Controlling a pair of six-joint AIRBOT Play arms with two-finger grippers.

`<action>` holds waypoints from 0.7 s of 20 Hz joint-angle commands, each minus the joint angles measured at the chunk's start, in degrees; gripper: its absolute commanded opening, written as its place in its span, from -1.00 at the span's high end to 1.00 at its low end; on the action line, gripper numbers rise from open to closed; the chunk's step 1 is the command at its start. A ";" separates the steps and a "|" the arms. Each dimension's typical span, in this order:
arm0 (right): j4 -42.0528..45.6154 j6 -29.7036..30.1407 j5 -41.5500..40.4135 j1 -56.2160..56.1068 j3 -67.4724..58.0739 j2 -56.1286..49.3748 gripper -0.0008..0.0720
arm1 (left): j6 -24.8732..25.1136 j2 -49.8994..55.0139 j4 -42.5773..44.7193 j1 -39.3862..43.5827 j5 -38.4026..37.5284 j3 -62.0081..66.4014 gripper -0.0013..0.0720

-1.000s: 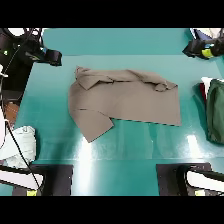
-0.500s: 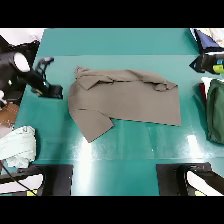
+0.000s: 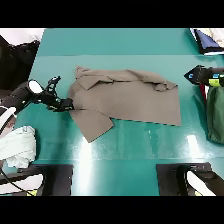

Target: Fold the shirts.

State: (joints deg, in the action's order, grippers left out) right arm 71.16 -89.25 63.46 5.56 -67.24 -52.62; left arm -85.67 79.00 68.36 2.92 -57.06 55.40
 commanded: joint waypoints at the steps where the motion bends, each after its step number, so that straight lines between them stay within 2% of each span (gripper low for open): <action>1: -1.16 0.00 -0.22 0.02 0.46 0.20 -0.19 | -0.09 1.60 -2.99 0.02 1.22 -0.68 -0.33; 3: -1.14 0.02 0.31 0.02 0.46 0.20 -0.19 | 0.04 1.57 -4.98 0.02 2.14 -0.63 -0.33; 4: -1.09 0.02 1.03 0.02 0.46 0.20 -0.19 | 0.07 1.51 -5.16 0.02 2.14 -0.63 0.15; 5: -0.96 0.11 2.05 0.02 0.46 0.20 -0.19 | 0.33 1.40 -5.18 0.02 1.95 -0.63 0.88; 9: 3.63 0.87 9.14 1.38 1.97 0.07 -0.20 | 2.05 -0.04 -2.82 0.02 -3.06 2.69 0.90; 14: 3.30 2.95 11.96 12.28 15.28 -2.16 -0.20 | 4.81 -8.41 -1.27 0.02 -3.65 3.89 0.90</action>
State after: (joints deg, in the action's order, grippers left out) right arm 74.17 -88.01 72.90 12.62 -58.17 -53.30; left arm -82.89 74.39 66.35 2.98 -59.94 58.63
